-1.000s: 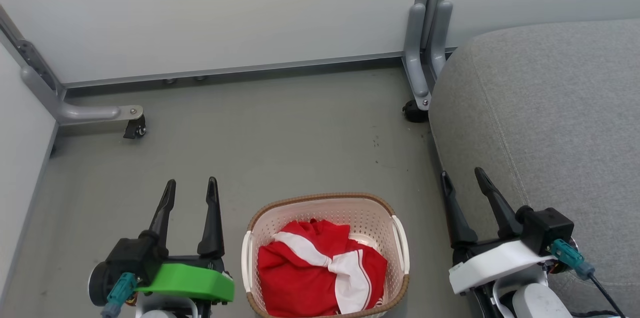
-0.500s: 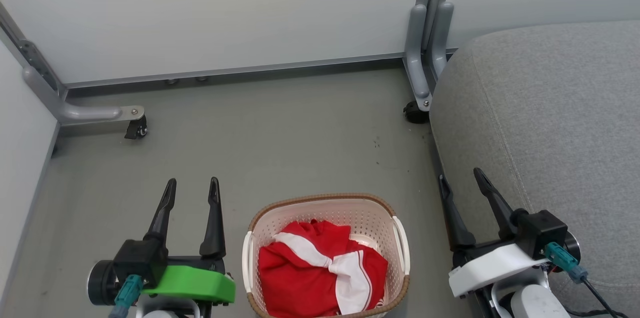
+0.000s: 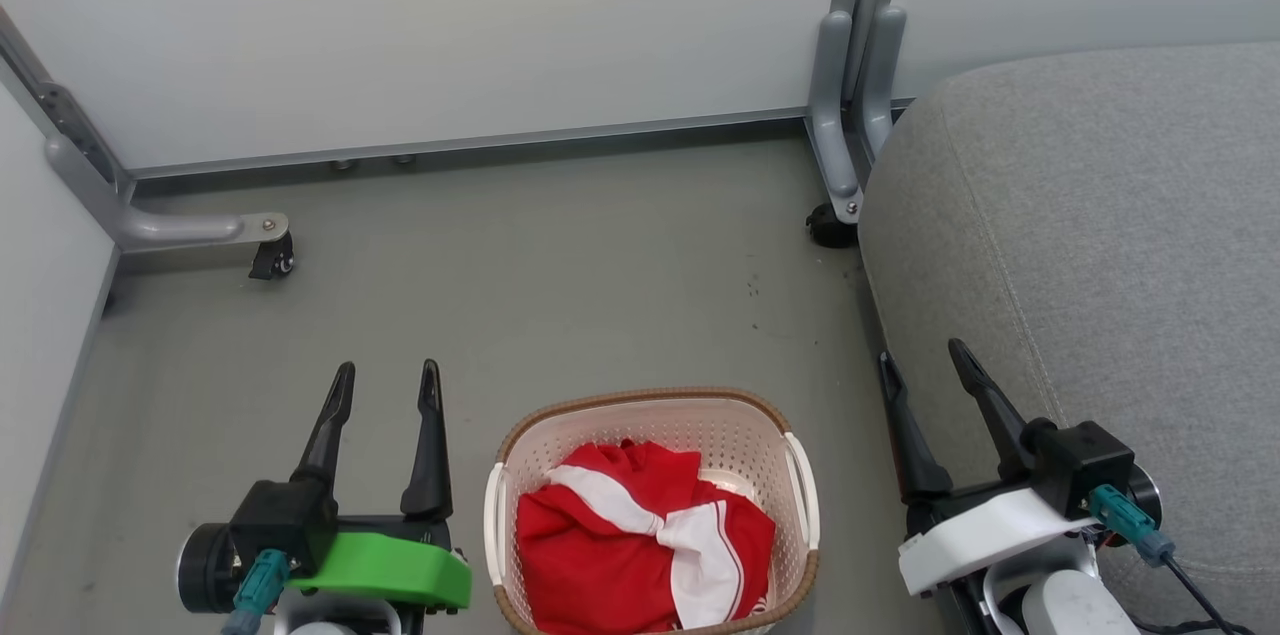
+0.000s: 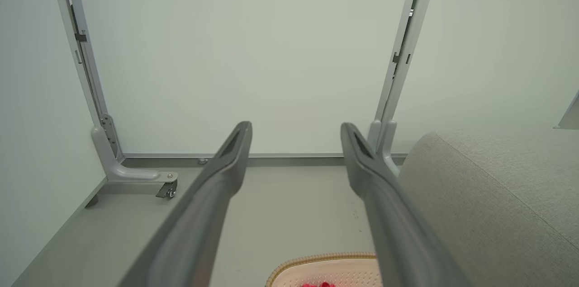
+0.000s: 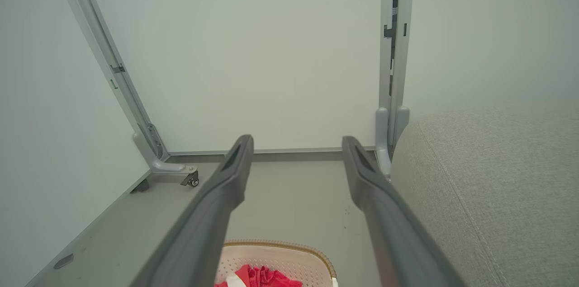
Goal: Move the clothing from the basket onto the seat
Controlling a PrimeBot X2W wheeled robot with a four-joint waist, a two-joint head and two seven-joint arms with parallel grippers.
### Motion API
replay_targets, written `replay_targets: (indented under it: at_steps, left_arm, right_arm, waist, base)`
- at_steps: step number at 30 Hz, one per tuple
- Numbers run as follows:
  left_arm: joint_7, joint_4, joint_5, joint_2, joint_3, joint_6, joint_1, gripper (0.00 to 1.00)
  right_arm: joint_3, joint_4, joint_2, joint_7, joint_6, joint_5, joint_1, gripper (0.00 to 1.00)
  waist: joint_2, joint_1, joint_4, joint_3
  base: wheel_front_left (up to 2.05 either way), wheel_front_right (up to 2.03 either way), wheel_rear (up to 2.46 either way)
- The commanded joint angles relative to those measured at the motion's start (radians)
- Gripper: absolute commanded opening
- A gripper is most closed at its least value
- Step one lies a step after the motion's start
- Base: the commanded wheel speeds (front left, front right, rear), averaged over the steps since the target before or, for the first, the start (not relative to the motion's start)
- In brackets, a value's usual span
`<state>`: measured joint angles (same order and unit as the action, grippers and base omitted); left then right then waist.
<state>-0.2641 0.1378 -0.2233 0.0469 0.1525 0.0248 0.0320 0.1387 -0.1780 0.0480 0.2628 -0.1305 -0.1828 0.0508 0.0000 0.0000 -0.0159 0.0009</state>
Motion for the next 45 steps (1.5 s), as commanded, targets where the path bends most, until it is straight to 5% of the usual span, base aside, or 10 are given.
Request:
replay_targets:
  at_steps: [1, 17, 28, 45]
  left_arm:
    - [-0.001, 0.005, 0.009, 0.006, -0.004, 0.000, -0.002, 1.00]
    - [-0.001, 0.075, 0.026, 0.006, 0.020, 0.018, 0.010, 1.00]
    - [-0.001, 0.198, 0.149, 0.006, 0.083, 0.050, 0.137, 1.00]
    - [-0.001, 0.600, 0.406, 0.132, 0.439, 0.104, 0.614, 1.00]
  right_arm:
    - [0.000, -0.002, 0.004, 0.003, 0.000, 0.002, -0.002, 1.00]
    - [-0.021, -0.010, 0.004, 0.003, 0.000, 0.018, 0.009, 1.00]
    - [-0.080, 0.039, 0.004, 0.003, 0.000, 0.025, 0.089, 1.00]
    - [-0.058, 0.147, 0.004, 0.003, 0.000, 0.080, 0.286, 1.00]
  waist:
    - [0.0000, 0.0000, 0.001, 0.001]
    - [0.0000, 0.0000, -0.026, 0.037]
    - [0.0000, 0.0000, -0.076, 0.256]
    - [0.0000, 0.0000, -0.151, 0.653]
  base:
    - [0.00, 0.00, 0.00]
    - [0.00, 0.00, 0.00]
    - [0.00, 0.00, 0.00]
    - [0.00, 0.00, 0.00]
